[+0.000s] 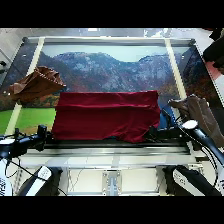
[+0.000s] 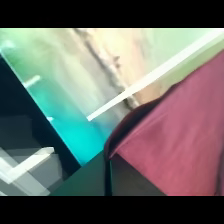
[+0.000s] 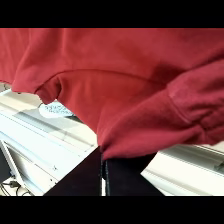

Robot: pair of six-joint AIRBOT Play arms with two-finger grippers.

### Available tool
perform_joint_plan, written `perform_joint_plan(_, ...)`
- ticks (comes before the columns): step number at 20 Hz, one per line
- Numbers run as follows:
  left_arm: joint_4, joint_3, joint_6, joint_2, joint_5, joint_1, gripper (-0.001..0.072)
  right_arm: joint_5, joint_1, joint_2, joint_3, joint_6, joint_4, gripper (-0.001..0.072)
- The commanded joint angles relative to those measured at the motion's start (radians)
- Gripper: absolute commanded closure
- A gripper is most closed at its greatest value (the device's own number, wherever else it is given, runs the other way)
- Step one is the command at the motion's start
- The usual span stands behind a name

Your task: Fold the shirts.

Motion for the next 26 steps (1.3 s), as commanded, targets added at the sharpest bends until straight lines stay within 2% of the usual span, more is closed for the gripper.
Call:
perform_joint_plan(1, -0.032, 0.011, 0.023, 0.029, -0.027, 0.003, 0.0694, 0.056, 0.001, 0.023, 0.019, 0.000, 0.000, 0.0699)
perform_joint_plan(3, -0.032, 0.045, 0.023, 0.113, -0.087, 0.013, 0.0694, 0.136, 0.001, 0.085, 0.068, 0.026, -0.005, 0.0699)
perform_joint_plan(6, -0.033, 0.132, 0.018, 0.287, -0.139, 0.070, 0.0695, 0.220, 0.001, 0.211, 0.173, 0.124, -0.060, 0.0700)
perform_joint_plan(8, -0.042, 0.207, 0.005, 0.372, -0.129, 0.091, 0.0695, 0.217, 0.001, 0.288, 0.262, 0.197, -0.132, 0.0701)
perform_joint_plan(10, -0.058, 0.269, 0.020, 0.373, -0.134, 0.056, 0.0696, 0.138, 0.001, 0.298, 0.335, 0.208, -0.142, 0.0703)
perform_joint_plan(13, -0.064, 0.286, 0.019, 0.301, -0.054, -0.087, 0.0697, 0.052, 0.001, 0.190, 0.390, 0.160, -0.118, 0.0703)
perform_joint_plan(17, -0.033, 0.329, 0.013, 0.107, 0.212, -0.364, 0.0697, -0.064, 0.001, -0.046, 0.450, 0.037, -0.016, 0.0702)
perform_joint_plan(18, -0.011, 0.358, -0.013, 0.041, 0.262, -0.395, 0.0697, -0.081, 0.001, -0.108, 0.491, 0.016, -0.002, 0.0702)
perform_joint_plan(19, 0.004, 0.396, -0.038, -0.031, 0.294, -0.409, 0.0697, -0.080, 0.001, -0.177, 0.548, 0.004, -0.002, 0.0702)
perform_joint_plan(23, 0.014, 0.559, -0.037, -0.270, 0.316, -0.411, 0.0697, -0.083, 0.001, -0.416, 0.759, -0.007, -0.032, 0.0702)
perform_joint_plan(26, 0.014, 0.634, -0.036, -0.389, 0.332, -0.424, 0.0697, -0.093, 0.005, -0.550, 0.826, -0.006, -0.041, 0.0702)
